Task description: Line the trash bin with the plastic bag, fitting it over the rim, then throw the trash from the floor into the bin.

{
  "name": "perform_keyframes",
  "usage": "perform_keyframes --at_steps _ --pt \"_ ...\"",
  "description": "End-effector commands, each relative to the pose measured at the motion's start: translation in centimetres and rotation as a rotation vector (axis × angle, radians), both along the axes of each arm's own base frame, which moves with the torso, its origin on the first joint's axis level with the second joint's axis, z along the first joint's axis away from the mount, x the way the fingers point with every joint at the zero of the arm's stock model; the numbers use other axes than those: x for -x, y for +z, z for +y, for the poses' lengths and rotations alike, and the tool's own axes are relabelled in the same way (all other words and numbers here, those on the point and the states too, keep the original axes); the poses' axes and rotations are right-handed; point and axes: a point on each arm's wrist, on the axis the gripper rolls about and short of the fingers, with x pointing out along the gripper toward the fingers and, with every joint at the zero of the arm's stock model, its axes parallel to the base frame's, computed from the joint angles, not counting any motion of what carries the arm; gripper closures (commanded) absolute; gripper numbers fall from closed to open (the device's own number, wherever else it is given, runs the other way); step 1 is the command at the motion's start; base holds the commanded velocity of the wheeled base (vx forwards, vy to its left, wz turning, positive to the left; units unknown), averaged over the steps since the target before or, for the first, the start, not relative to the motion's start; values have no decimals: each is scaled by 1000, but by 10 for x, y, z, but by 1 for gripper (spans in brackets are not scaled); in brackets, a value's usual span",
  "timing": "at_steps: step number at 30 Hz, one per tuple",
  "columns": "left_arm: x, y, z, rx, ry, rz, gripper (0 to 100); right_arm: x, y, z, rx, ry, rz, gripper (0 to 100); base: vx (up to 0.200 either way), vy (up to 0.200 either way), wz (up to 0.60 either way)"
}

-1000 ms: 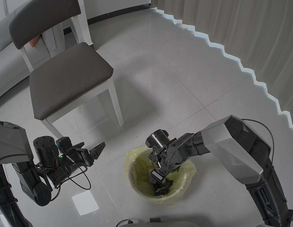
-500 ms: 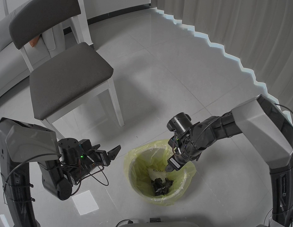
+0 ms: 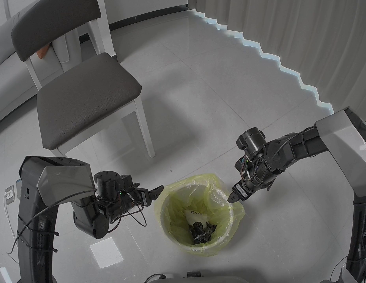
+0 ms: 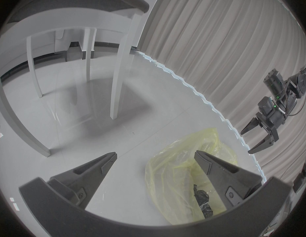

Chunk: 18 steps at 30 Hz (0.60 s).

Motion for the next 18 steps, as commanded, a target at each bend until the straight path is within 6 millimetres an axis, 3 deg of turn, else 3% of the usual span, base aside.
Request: perform_keyframes --at_steps 1,9,18 --pt "-12 -5 -2 3 -3 0 0 -1 2 -5 0 -12 -1 0 0 0 0" --pt "-17 -20 -5 -18 -36 34 0 -2 -1 -9 7 -19 9 0 0 0 0" --pt "-45 -38 -12 -49 -47 67 0 -6 -2 -16 16 -21 9 0 0 0 0"
